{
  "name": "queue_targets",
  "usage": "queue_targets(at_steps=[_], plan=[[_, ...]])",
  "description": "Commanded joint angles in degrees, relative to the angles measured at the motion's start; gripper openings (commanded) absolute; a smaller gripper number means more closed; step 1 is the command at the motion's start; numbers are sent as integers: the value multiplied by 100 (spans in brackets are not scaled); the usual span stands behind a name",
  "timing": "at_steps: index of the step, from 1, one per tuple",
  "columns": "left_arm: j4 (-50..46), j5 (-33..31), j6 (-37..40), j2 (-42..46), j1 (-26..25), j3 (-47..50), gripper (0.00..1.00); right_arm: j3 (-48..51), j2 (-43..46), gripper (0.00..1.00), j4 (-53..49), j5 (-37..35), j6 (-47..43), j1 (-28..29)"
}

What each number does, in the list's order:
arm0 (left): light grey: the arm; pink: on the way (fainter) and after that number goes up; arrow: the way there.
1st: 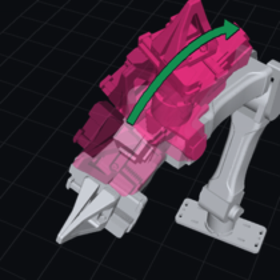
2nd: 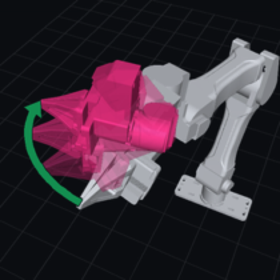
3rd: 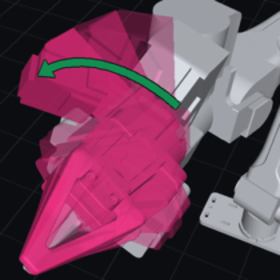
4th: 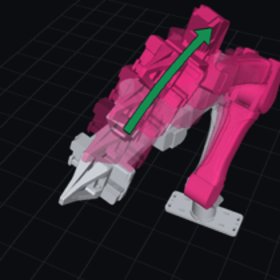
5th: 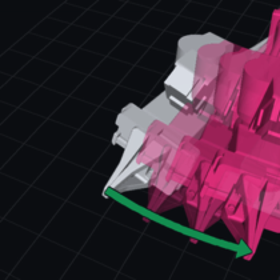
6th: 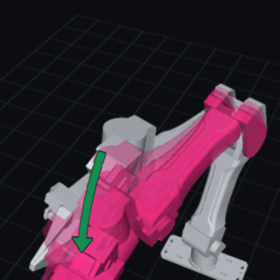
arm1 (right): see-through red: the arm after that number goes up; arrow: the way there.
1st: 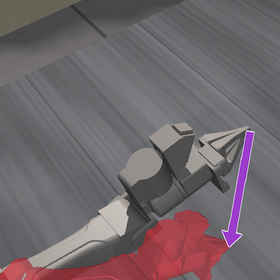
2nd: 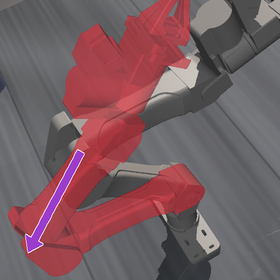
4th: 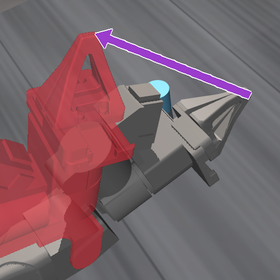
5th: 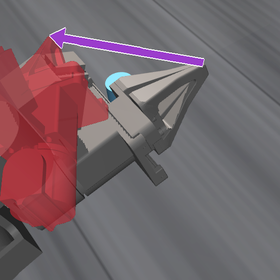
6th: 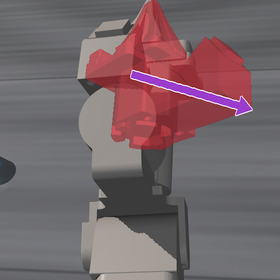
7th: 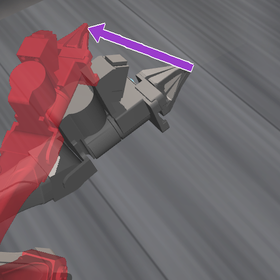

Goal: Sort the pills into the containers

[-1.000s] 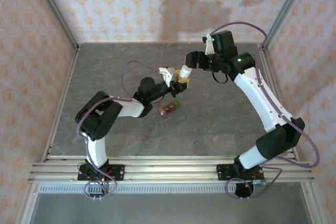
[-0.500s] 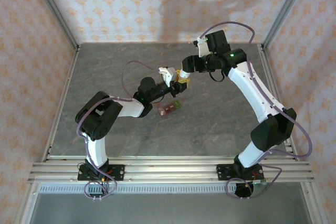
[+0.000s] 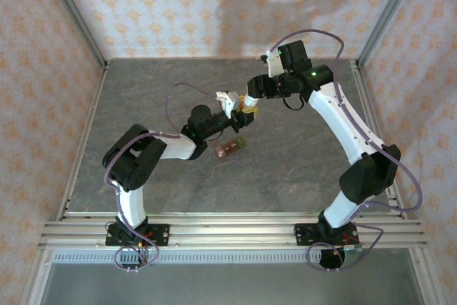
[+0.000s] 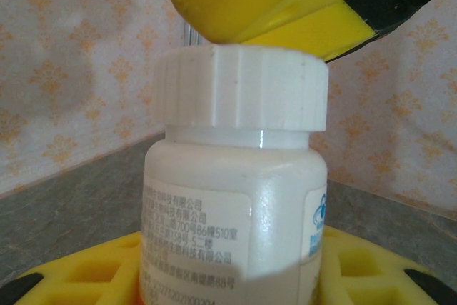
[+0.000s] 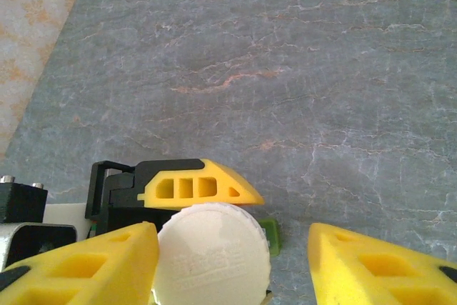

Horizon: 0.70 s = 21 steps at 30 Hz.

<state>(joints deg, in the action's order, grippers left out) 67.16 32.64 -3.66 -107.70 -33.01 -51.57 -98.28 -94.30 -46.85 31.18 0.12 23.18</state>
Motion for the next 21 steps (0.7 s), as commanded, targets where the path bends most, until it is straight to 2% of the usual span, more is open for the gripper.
queue_targets(at_steps=[1, 8, 15, 19, 21], plan=[[420, 130, -36, 170, -30, -81, 0, -27, -71, 54, 32, 119, 133, -3], [419, 129, -36, 179, -30, -88, 0, 235, -54, 46, 309, 221, 880, 29], [421, 128, -44, 148, -36, -111, 0, 760, 152, 45, 630, -641, 2185, 204], [418, 136, -55, 129, -29, -125, 0, 864, 282, 45, 704, -879, 2565, 268], [421, 137, -55, 118, -34, -128, 0, 810, 353, 49, 696, -1000, 2607, 262]])
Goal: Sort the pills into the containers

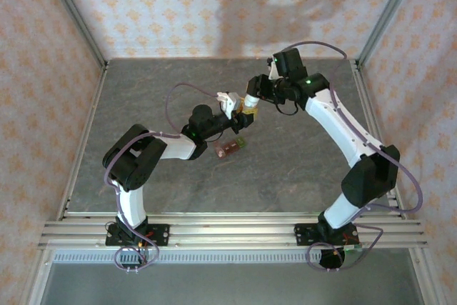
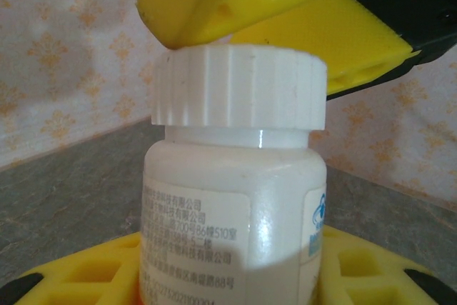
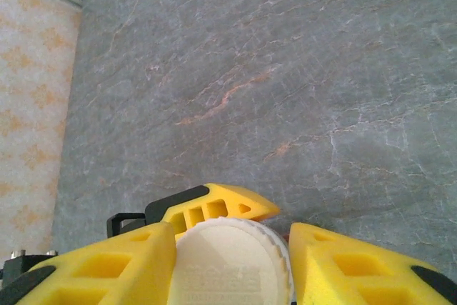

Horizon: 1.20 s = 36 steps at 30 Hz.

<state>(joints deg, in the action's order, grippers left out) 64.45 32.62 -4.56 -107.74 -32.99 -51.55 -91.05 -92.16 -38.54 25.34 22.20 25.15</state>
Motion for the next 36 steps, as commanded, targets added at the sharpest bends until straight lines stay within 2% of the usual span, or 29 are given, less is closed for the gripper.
queue_targets(at_steps=[1, 5, 10, 15, 18, 22, 28, 36], plan=[[685, 141, 34, 122, -32, -130, 0, 20, 167, 52, -194, -533, 414, 62], [678, 144, 43, 131, -31, -118, 0, -386, 280, 64, -427, -769, 327, -26], [691, 131, 47, 148, -28, -108, 0, -675, 467, 70, -507, -712, 47, -180], [679, 141, 47, 166, -31, -102, 0, -754, 494, 76, -567, -465, -701, -235], [682, 152, 46, 170, -32, -108, 0, -848, 313, 77, -750, -167, -1323, -230], [683, 148, 34, 175, -31, -115, 0, -764, 178, 78, -745, 96, -1651, -235], [665, 144, 34, 192, -32, -118, 0, -564, 138, 78, -593, 567, -1858, -230], [663, 135, 41, 183, -32, -104, 0, -585, -94, 75, -602, 700, -1824, -233]])
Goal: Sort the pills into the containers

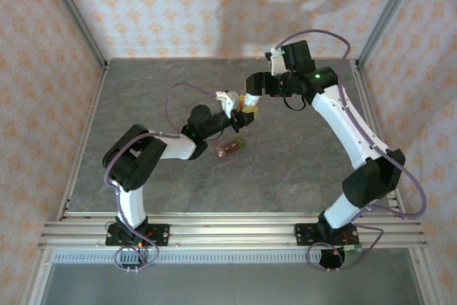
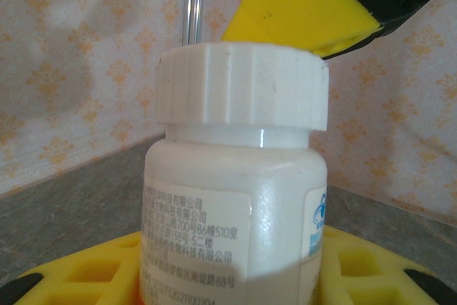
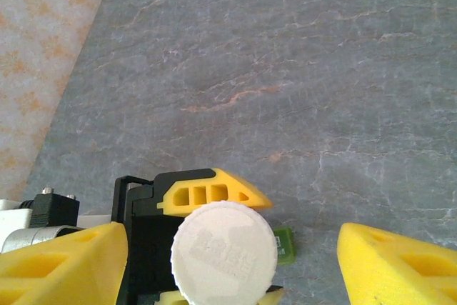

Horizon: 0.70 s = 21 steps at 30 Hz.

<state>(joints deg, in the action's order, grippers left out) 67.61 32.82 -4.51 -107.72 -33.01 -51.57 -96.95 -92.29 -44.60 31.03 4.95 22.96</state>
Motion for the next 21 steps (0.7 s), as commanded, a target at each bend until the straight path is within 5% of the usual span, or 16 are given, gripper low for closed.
queue_targets(at_steps=[1, 14, 21], plan=[[344, 116, 40, 177, -32, -100, 0, 9, -105, 74, 12, 132, -81, -18], [361, 129, 43, 155, -31, -128, 0, 124, -273, 50, 63, 213, 73, -14], [376, 129, 14, 115, -30, -164, 0, 718, -51, 46, 485, -425, 1168, 138]])
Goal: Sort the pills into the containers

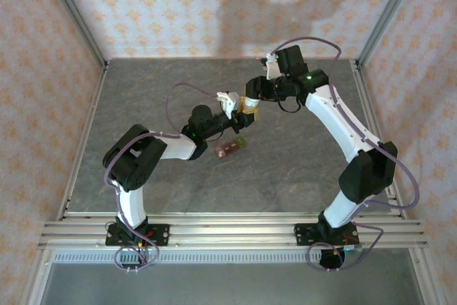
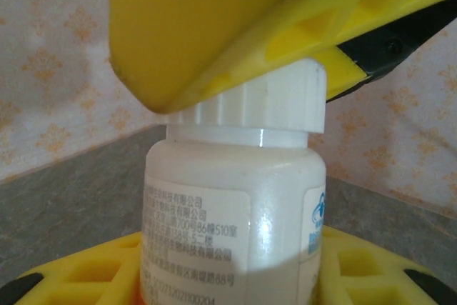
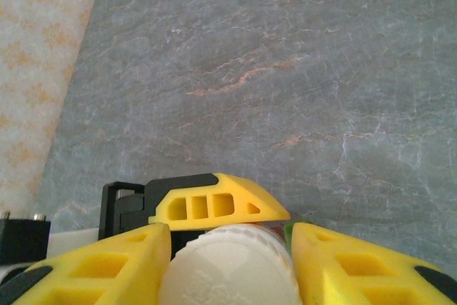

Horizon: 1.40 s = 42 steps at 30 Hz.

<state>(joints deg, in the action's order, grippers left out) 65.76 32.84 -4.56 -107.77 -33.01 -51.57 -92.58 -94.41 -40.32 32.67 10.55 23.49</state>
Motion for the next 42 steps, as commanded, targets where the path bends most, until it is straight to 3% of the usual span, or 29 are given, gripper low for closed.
queue_targets(at_steps=[1, 7, 12, 17, 24, 35, 42], plan=[[565, 126, 19, 115, -30, -171, 0, 377, 219, 46, 98, -913, 980, 169], [557, 109, 32, 98, -31, -160, 0, 1071, 706, 46, 811, -2008, 2519, 614], [556, 109, 25, 75, -34, -147, 0, 835, 700, 49, 738, -2144, 2533, 724], [559, 109, 25, 80, -30, -159, 0, 262, 774, 70, 258, -2376, 2041, 663], [560, 111, 47, 115, -30, -133, 0, 144, 1224, 79, 257, -2177, 1388, 428], [547, 109, 58, 168, -25, -98, 0, -454, 531, 78, -556, -274, -560, 67], [529, 118, 43, 148, -25, -130, 0, -529, 314, 74, -872, -432, -1162, 64]])
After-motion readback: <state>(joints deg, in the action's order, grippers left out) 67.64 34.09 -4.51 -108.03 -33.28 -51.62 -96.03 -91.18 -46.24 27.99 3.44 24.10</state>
